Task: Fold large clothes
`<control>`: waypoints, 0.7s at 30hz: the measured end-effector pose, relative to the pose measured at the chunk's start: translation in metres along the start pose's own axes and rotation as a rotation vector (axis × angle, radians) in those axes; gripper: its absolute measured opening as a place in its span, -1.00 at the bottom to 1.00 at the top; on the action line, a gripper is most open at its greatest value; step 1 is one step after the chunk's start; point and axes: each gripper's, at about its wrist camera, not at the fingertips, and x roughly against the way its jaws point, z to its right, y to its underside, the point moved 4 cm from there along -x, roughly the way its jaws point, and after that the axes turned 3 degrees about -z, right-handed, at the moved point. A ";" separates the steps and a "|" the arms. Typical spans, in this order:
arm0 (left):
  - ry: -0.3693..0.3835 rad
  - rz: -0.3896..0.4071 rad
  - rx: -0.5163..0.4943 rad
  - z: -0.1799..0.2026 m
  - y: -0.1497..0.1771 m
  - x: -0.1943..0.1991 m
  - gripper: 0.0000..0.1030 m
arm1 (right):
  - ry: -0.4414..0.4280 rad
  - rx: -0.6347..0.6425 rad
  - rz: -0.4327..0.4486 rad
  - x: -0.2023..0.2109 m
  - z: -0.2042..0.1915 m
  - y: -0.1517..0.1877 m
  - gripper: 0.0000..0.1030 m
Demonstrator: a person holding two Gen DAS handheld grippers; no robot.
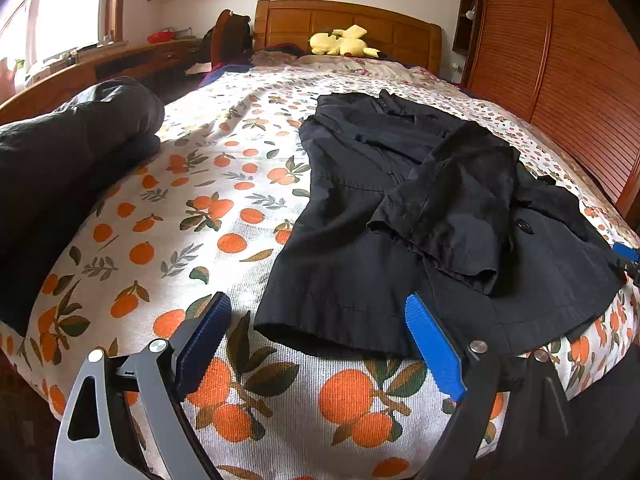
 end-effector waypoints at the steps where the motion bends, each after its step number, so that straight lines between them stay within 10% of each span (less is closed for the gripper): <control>1: 0.000 0.001 0.000 0.000 0.001 -0.001 0.76 | 0.000 0.001 -0.006 0.002 0.001 0.002 0.03; 14: 0.000 -0.003 -0.021 0.003 0.005 -0.006 0.84 | -0.021 -0.050 -0.069 -0.001 0.014 0.013 0.02; 17: -0.003 -0.001 -0.025 0.003 0.005 -0.007 0.85 | -0.068 -0.038 -0.060 0.002 0.008 0.012 -0.51; 21: 0.000 0.001 -0.021 0.004 0.005 -0.007 0.85 | -0.113 -0.029 -0.022 0.012 -0.003 0.005 -0.51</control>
